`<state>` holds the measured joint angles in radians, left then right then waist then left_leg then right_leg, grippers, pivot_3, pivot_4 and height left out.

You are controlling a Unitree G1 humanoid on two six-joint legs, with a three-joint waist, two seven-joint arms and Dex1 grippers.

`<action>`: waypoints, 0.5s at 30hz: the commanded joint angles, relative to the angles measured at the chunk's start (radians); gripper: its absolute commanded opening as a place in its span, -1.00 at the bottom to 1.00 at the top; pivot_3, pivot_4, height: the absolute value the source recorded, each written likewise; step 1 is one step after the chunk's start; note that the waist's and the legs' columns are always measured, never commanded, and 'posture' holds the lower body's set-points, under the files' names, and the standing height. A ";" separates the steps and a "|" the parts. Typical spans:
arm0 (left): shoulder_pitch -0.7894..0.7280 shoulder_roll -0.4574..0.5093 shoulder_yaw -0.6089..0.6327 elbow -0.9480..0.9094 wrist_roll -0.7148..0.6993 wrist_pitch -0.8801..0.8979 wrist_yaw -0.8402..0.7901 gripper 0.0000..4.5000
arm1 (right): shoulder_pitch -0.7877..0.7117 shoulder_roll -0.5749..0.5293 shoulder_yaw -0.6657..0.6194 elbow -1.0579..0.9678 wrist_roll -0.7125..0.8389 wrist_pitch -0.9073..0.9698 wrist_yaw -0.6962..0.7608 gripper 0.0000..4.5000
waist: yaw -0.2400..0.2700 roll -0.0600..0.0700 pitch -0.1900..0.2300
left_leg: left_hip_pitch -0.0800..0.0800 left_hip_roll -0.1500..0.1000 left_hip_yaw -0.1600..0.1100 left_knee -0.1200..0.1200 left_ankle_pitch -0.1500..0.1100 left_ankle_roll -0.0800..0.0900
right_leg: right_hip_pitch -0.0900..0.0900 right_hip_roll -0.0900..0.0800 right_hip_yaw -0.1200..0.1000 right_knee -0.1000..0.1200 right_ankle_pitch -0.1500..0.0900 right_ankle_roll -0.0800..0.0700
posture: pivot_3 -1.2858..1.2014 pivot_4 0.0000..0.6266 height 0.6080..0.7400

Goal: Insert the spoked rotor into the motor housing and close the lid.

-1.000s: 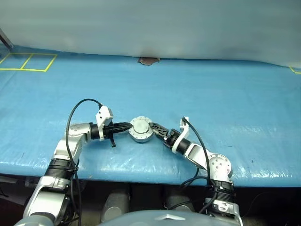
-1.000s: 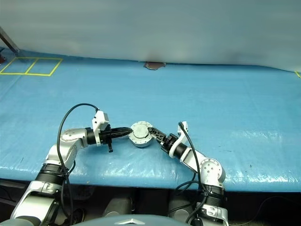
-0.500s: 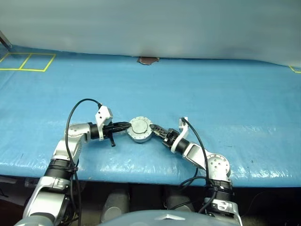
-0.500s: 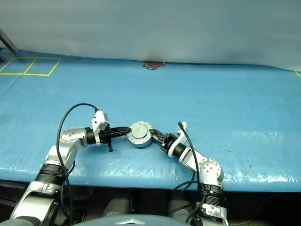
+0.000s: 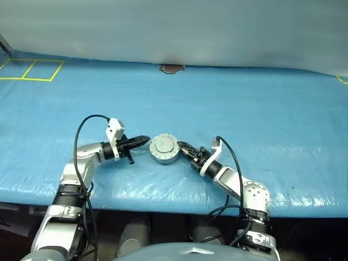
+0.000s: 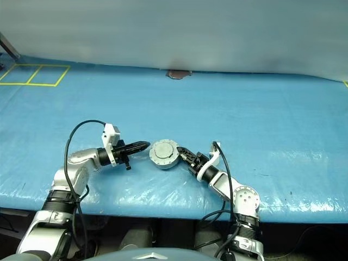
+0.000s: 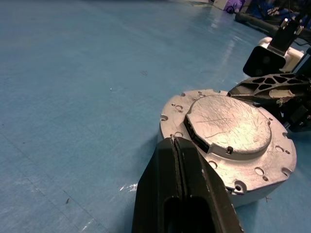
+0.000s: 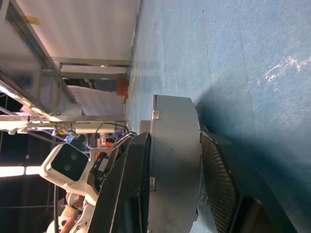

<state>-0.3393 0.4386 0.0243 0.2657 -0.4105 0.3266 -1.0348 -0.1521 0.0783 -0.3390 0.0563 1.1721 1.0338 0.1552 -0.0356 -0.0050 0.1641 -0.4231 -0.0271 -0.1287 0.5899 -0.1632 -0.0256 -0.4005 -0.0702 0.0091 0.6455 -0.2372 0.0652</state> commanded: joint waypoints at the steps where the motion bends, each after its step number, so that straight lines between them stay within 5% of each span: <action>1: -0.008 -0.005 0.035 -0.052 -0.036 0.031 0.026 -1.00 | 0.003 0.060 -0.012 0.005 0.029 -0.040 -0.035 -0.43 | 0.000 0.000 0.000 | 0.000 0.000 0.000 0.000 0.000 0.000 | 0.000 0.000 0.000 -0.001 0.000 0.001 | 0.03 -0.52 1.00; 15: 0.012 -0.008 0.020 -0.085 -0.046 0.047 0.052 -1.00 | 0.010 0.005 0.063 -0.026 0.007 -0.064 -0.030 -0.43 | -0.002 0.001 0.001 | -0.002 0.000 0.000 0.000 0.000 0.001 | -0.001 0.003 0.001 -0.001 0.001 0.001 | 0.03 -0.52 1.00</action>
<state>-0.3252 0.4324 0.0329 0.2291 -0.4409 0.3707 -0.9826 -0.1511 0.0724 -0.3090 0.0537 1.2053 0.9796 0.1201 -0.0373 -0.0038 0.1650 -0.4249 -0.0268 -0.1283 0.5903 -0.1634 -0.0249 -0.4011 -0.0670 0.0103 0.6441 -0.2363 0.0658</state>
